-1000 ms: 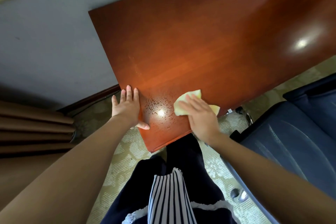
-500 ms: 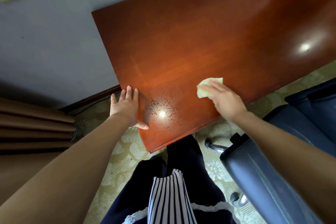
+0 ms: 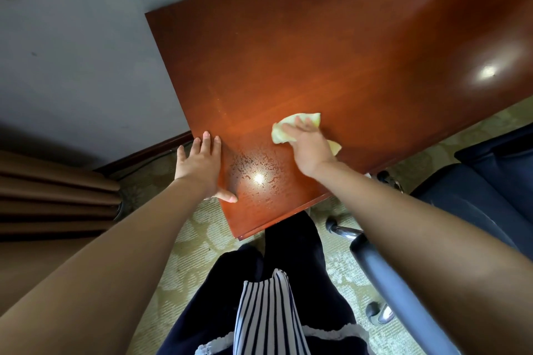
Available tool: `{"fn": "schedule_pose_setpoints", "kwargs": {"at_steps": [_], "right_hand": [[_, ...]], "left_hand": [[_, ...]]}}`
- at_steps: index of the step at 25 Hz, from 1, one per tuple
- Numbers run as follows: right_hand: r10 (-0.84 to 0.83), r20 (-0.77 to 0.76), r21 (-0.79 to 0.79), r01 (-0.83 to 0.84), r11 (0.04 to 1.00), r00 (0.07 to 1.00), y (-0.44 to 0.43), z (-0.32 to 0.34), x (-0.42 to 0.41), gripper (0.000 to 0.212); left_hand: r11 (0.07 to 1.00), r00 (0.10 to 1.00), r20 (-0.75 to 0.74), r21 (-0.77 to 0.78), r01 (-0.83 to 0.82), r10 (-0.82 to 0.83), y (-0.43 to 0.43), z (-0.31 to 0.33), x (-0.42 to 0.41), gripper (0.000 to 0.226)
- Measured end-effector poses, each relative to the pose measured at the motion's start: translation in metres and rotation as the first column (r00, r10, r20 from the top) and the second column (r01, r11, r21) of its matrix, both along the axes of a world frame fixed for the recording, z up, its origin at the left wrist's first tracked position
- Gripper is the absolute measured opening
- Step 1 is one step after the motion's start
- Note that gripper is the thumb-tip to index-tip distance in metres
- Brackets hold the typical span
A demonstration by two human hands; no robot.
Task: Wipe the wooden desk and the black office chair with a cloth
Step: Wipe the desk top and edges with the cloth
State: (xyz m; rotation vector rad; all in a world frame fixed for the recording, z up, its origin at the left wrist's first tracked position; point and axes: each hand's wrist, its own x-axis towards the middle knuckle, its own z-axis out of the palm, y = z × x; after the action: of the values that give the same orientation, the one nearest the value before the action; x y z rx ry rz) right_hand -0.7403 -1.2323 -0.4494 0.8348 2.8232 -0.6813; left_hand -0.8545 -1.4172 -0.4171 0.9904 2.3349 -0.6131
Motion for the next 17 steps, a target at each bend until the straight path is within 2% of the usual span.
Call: {"fn": "schedule_pose_setpoints", "kwargs": {"at_steps": [3,6,8,11,14,17], "right_hand": [[0.242,-0.102,-0.009,-0.244,0.97,0.965,-0.05,-0.001,-0.003,0.055],[0.558,-0.143,0.041,-0.559,0.828,0.817,-0.079,-0.002,0.017,0.049],[0.626,-0.187,-0.015,-0.639,0.769,0.757,-0.078,-0.004,0.034,0.051],[0.729,-0.151,-0.026,-0.739,0.673,0.668,-0.067,-0.011,0.048,0.059],[0.84,-0.093,-0.028,-0.844,0.535,0.535,-0.054,-0.012,0.038,0.069],[0.928,-0.1,0.043,-0.93,0.365,0.359,-0.038,-0.01,0.015,0.069]], "left_hand": [[0.999,1.0,0.007,0.027,-0.017,0.017,-0.002,0.0,-0.001,0.145],[0.999,1.0,0.024,0.044,-0.019,0.018,-0.004,-0.001,-0.002,0.141],[0.997,0.997,0.073,0.071,-0.021,0.016,-0.007,0.0,-0.006,0.139],[0.977,0.976,0.215,0.197,-0.081,0.038,-0.014,0.004,-0.02,0.127],[0.882,0.933,0.333,0.388,-0.267,0.136,-0.022,0.002,-0.035,0.098],[0.779,0.9,0.327,0.466,-0.419,0.288,-0.026,-0.004,-0.04,0.074]]}}
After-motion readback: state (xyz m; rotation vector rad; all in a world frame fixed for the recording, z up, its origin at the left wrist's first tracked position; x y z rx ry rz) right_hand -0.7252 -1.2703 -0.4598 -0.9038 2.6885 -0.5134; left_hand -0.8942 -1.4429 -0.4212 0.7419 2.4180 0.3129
